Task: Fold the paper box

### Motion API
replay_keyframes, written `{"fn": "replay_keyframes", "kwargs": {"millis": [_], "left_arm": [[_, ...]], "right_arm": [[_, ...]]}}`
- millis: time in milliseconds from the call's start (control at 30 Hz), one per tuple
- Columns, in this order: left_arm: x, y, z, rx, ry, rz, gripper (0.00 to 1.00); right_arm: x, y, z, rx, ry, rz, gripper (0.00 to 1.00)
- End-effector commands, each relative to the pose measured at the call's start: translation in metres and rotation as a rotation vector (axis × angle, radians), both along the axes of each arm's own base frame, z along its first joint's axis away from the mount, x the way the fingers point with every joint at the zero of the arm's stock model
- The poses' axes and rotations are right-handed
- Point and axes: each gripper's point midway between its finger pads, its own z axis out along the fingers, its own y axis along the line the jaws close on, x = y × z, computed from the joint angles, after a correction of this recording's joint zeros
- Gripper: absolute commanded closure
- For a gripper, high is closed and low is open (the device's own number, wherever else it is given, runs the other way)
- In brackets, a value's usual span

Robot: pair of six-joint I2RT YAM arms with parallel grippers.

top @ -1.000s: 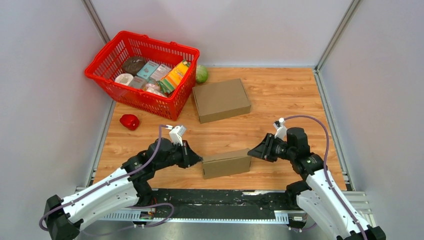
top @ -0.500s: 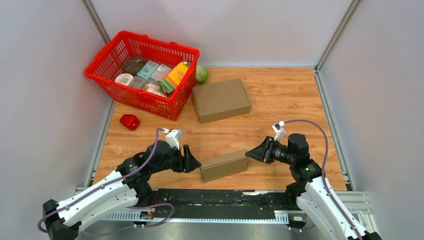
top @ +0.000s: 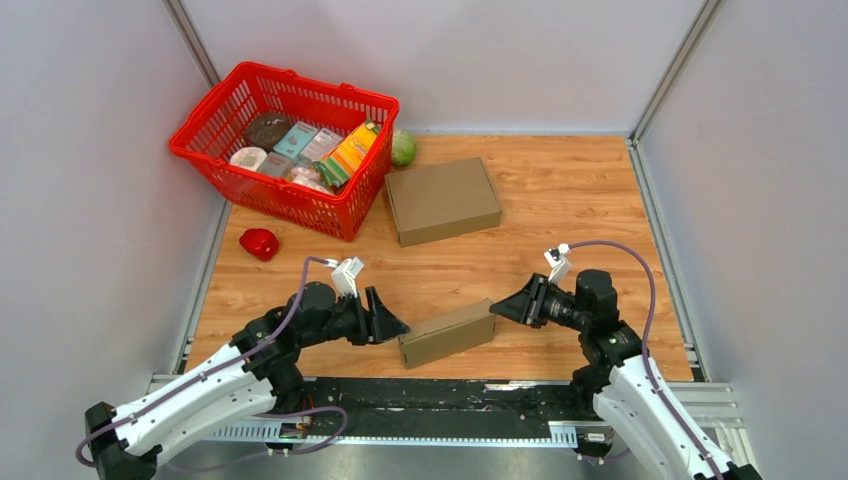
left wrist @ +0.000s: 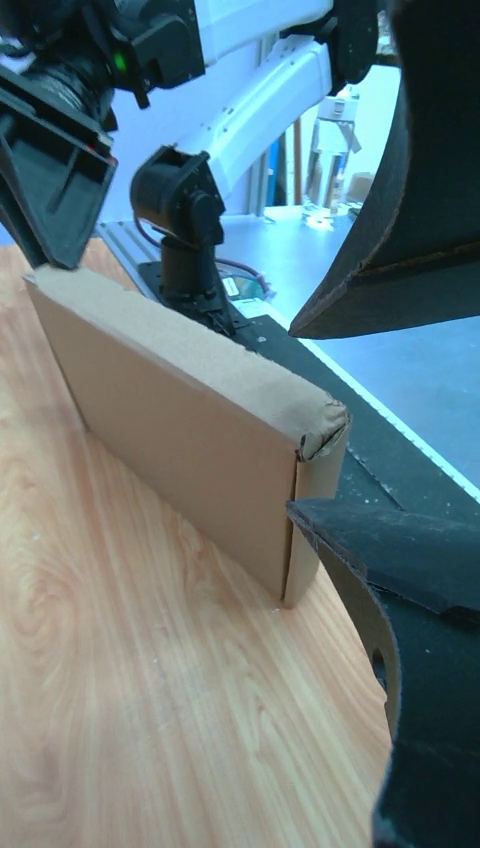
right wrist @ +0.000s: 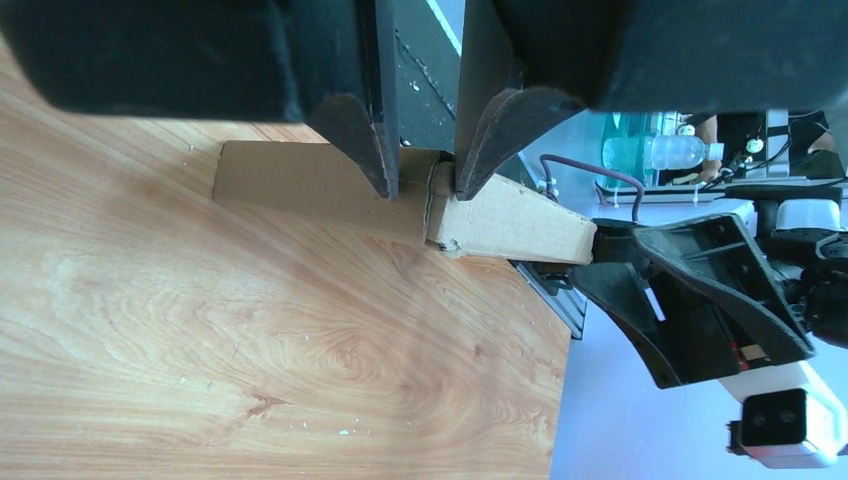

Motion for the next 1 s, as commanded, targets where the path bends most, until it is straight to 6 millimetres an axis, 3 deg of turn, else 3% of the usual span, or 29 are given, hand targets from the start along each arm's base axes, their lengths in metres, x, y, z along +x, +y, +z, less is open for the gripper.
{"fn": "replay_keyframes", "kwargs": {"millis": [0,167,233,300,467,500,733,900,967], "left_arm": [[-0.015,-0.018,-0.008,-0.031,0.080,-0.092,0.33],[-0.022,-0.005,-0.024,0.108,0.077,-0.090,0.35],[-0.023,-0.005,-0.030,0.137,0.065,-0.097,0.42],[-0.026,-0.011,-0.038,0.168,0.053,-0.114,0.56],[-0.027,-0.021,-0.054,0.317,-0.015,-0.132,0.68],[-0.023,-0.019,-0.066,0.381,-0.024,-0.123,0.69],[0.003,-0.010,-0.094,0.588,-0.133,-0.082,0.77],[0.013,-0.038,-0.096,0.639,-0.179,-0.150,0.78],[0.016,-0.049,-0.087,0.637,-0.191,-0.160,0.79]], "right_arm": [[-0.008,-0.007,-0.031,-0.054,0.091,-0.030,0.75],[-0.009,-0.009,-0.033,-0.070,0.102,-0.043,0.75],[-0.009,-0.011,-0.035,-0.078,0.108,-0.054,0.74],[-0.010,-0.014,-0.039,-0.092,0.131,-0.073,0.74],[-0.008,-0.023,-0.052,-0.121,0.184,-0.158,0.71],[-0.010,-0.026,-0.057,-0.131,0.210,-0.176,0.70],[-0.011,-0.043,-0.072,-0.179,0.263,-0.299,0.58],[-0.013,-0.058,-0.080,-0.192,0.310,-0.423,0.46],[-0.014,-0.062,-0.082,-0.190,0.327,-0.456,0.46]]}}
